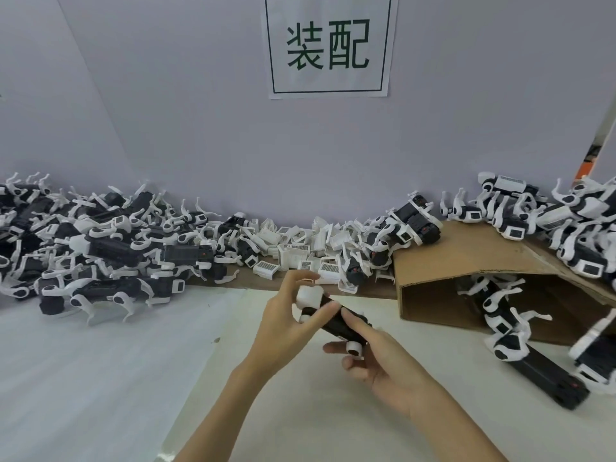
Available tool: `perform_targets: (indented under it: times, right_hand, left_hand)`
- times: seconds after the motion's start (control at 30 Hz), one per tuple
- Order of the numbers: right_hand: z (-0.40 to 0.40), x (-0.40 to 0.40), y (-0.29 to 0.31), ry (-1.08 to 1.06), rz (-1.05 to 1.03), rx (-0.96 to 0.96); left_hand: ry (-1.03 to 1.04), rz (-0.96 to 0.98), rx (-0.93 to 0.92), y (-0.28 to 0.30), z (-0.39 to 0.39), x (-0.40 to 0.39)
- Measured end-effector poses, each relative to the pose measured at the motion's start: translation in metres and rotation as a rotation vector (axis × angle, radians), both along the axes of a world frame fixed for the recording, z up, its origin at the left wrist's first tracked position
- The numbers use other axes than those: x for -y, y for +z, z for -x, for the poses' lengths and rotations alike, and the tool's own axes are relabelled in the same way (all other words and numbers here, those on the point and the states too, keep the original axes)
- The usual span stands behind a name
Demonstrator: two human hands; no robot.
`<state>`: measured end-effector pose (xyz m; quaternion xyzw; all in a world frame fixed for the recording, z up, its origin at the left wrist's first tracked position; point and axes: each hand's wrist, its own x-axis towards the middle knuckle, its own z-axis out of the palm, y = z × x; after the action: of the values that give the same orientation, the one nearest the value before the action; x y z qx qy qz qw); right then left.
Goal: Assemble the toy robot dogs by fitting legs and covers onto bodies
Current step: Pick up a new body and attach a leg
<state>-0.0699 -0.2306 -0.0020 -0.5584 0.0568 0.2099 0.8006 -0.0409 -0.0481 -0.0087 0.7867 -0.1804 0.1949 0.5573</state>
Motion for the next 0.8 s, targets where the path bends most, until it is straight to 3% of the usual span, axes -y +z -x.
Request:
perform_targets:
  times: [0.07,0.17,0.3,0.43,0.6,0.7,0.8]
  right_hand:
    - [0.000,0.000,-0.001,0.046,-0.040,-0.010]
    - [-0.010,-0.004,-0.008,-0.066,0.036,0.007]
    - [-0.041,-0.024,-0.018,-0.214,0.690,0.386]
    - [-0.099,-0.055,-0.024,-0.101,1.064,0.789]
    - [-0.165,-0.083,-0.014,0.152,1.542,0.942]
    - [-0.180,-0.080,-0.022,0.265,1.645,0.949]
    - [-0.179,-0.075,-0.028,0.153,1.541,1.034]
  left_hand:
    - [0.052,0.045,0.045,-0.005,-0.002,0.002]
    - [0.258,0.310,-0.013,-0.008,-0.008,-0.001]
    - [0.532,0.567,-0.213,-0.013,-0.021,-0.025]
    - [0.596,0.683,-0.245,-0.015,-0.025,-0.037]
    - [0.593,0.744,-0.244,-0.017,-0.030,-0.042]
    - [0.582,0.751,-0.241,-0.016,-0.030,-0.040]
    - [0.575,0.749,-0.260,-0.014,-0.030,-0.038]
